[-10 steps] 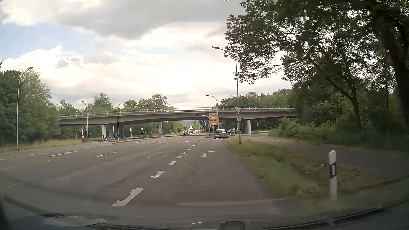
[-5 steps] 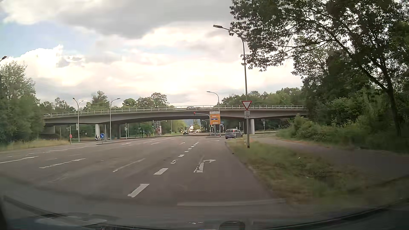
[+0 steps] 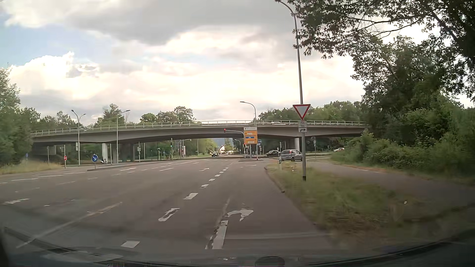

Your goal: Follow the waypoints while adhering to traffic rules and regulations

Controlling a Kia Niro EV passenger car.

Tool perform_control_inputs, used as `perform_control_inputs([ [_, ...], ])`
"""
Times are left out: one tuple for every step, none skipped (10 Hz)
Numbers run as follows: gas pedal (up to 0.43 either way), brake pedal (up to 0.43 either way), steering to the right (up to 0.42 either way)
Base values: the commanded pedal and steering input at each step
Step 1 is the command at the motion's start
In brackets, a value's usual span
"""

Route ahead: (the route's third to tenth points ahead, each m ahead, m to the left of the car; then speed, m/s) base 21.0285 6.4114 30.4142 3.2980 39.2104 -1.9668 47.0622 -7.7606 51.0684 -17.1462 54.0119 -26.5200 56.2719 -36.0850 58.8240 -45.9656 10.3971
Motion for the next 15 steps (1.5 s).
perform_control_inputs([
  [0.0, 0.0, -0.003],
  [0.0, 0.0, -0.003],
  [0.0, 0.0, -0.003],
  [0.0, 0.0, -0.003],
  [0.0, 0.0, -0.003],
  [0.0, 0.0, -0.003],
  [0.0, 0.0, -0.003],
  [0.0, 0.0, -0.003],
  [0.0, 0.0, -0.003],
  [0.0, 0.0, -0.003],
  [0.0, 0.0, -0.003],
  [0.0, 0.012, -0.003],
  [0.0, 0.03, -0.003],
  [0.0, 0.061, -0.003],
  [0.0, 0.073, -0.003],
])
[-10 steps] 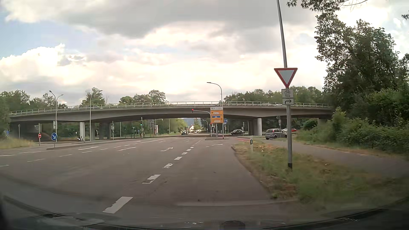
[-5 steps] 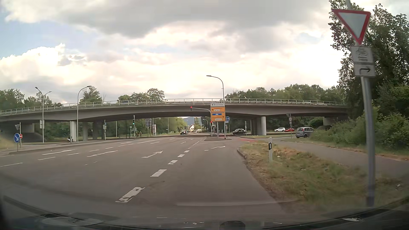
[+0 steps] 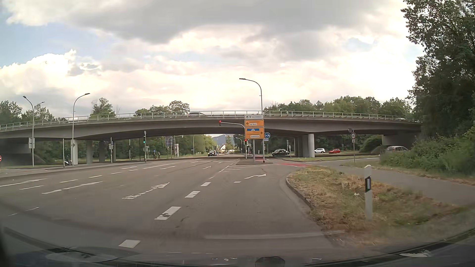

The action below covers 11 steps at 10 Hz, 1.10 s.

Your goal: Follow the waypoints while adhering to traffic rules and regulations

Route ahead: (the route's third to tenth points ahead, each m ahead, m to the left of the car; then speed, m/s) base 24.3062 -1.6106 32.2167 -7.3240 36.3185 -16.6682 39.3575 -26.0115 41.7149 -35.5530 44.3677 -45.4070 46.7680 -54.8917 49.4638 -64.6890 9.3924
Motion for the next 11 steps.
perform_control_inputs([
  [0.0, 0.091, -0.002],
  [0.0, 0.11, -0.002],
  [0.0, 0.122, -0.002],
  [0.0, 0.14, 0.001],
  [0.0, 0.152, 0.003],
  [0.0, 0.152, 0.006],
  [0.0, 0.159, 0.009],
  [0.0, 0.159, 0.011],
  [0.0, 0.146, 0.017],
  [0.0, 0.14, 0.029],
  [0.0, 0.134, 0.048],
])
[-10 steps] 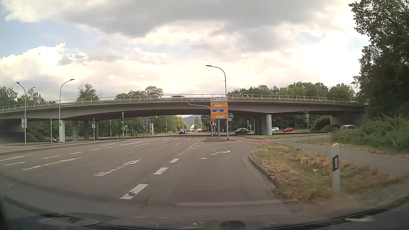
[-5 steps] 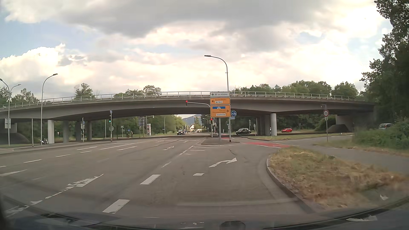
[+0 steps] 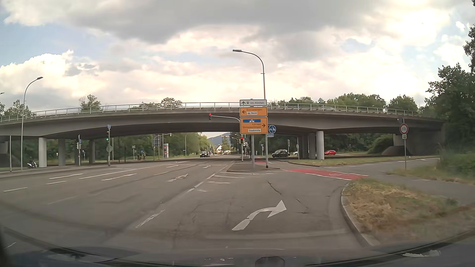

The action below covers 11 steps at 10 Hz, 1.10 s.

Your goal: Follow the waypoints while adhering to traffic rules and regulations

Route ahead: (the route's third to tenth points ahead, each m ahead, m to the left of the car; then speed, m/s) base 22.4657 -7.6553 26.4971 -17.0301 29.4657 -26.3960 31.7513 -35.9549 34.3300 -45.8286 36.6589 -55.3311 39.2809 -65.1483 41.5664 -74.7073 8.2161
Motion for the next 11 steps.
perform_control_inputs([
  [0.0, 0.122, 0.065],
  [0.0, 0.11, 0.09],
  [0.0, 0.104, 0.109],
  [0.0, 0.098, 0.122],
  [0.0, 0.012, 0.136],
  [0.0, 0.0, 0.149],
  [0.0, 0.0, 0.164],
  [0.0, 0.0, 0.175],
  [0.0, 0.0, 0.187],
  [0.0, 0.0, 0.194],
  [0.0, 0.0, 0.198],
])
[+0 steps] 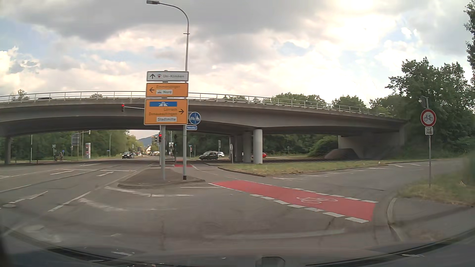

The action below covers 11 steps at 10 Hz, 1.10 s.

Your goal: Follow the waypoints while adhering to traffic rules and regulations

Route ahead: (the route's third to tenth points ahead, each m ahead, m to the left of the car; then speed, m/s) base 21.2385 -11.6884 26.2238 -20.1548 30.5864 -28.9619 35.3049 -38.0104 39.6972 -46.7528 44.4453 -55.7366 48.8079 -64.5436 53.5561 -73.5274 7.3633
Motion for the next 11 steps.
perform_control_inputs([
  [0.0, 0.0, 0.203],
  [0.02, 0.0, 0.206],
  [0.067, 0.0, 0.21],
  [0.067, 0.0, 0.216],
  [0.067, 0.0, 0.225],
  [0.067, 0.0, 0.235],
  [0.067, 0.0, 0.238],
  [0.067, 0.0, 0.238],
  [0.067, 0.0, 0.237],
  [0.067, 0.0, 0.237],
  [0.087, 0.0, 0.237],
])
